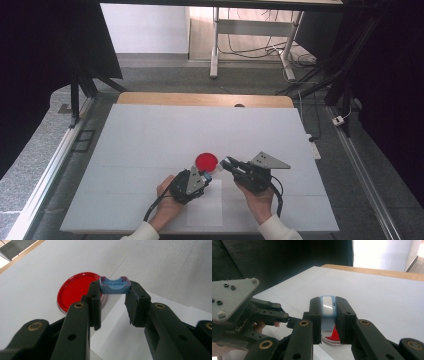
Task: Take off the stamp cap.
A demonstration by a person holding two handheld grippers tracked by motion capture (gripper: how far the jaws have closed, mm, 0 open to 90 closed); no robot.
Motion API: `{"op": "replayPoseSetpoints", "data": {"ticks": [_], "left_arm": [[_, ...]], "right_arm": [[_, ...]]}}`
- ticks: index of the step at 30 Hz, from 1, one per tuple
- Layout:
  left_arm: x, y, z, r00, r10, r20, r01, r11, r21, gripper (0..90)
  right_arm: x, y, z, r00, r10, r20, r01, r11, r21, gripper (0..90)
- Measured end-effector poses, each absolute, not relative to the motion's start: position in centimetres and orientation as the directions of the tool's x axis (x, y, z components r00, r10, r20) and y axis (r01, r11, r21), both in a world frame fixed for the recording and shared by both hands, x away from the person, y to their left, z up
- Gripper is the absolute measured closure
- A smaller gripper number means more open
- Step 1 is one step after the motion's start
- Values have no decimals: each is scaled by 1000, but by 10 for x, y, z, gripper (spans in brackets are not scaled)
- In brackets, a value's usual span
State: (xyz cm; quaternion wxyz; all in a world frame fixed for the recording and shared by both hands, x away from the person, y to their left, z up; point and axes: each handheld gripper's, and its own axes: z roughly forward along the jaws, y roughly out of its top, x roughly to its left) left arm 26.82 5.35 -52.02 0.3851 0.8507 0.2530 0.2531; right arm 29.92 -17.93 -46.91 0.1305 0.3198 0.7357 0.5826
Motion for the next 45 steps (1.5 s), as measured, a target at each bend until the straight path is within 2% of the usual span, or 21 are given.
{"op": "replayPoseSetpoints", "data": {"ticks": [12,31,45], "left_arm": [[270,66,-515,738,643,204,243,-536,808,661],[267,100,-504,727,666,164,266,-494,828,659],[250,137,-497,724,682,107,304,-454,837,658]], "right_arm": [[302,-179,-472,-771,604,203,335,113,935,757],[304,-183,-472,-781,598,181,311,120,943,756],[307,-186,-472,-783,601,162,301,138,943,755]]}}
